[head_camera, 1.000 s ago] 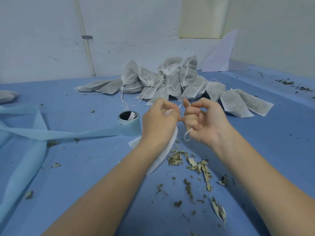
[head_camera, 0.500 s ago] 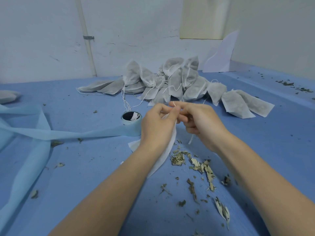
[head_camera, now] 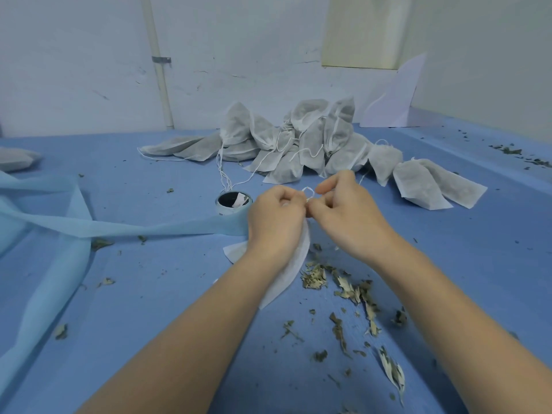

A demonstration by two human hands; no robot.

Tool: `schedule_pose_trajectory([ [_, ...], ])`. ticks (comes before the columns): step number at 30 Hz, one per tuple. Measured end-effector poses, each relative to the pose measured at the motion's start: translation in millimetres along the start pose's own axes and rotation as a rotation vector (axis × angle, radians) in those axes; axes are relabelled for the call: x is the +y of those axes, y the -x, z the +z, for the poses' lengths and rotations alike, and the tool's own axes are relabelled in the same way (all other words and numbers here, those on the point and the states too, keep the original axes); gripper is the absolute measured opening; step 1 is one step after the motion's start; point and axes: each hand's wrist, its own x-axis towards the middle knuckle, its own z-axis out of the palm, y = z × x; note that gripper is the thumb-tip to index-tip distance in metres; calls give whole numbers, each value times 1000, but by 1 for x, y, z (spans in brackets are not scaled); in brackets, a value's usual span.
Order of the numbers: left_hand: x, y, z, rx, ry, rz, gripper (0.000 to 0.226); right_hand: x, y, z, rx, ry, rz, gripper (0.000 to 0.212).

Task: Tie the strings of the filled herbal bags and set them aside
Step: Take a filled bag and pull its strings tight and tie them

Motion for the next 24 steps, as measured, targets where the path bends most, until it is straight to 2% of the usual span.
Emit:
schedule_pose_trajectory([
  [6,-1,-1,0,-12,121,-53,27,10,-2,-8,6,-59,122,14],
  [11,-1,-3,-3,-69,239,-99,24,16,-3,-15,-148,-249,193,22],
  [14,-1,1,-4,-122,238,-63,26,17,-4,-20,-144,-259,206,26],
  [16,-1,4,-4,-140,151,5,26,17,-6,-23,-130,-332,257,33],
  [20,-2,11,4,-88,-151,184,18,20,-9,-28,-101,-581,392,19],
  [24,-4,12,6,-7,-294,274,15,22,-11,-31,-144,-680,382,17],
])
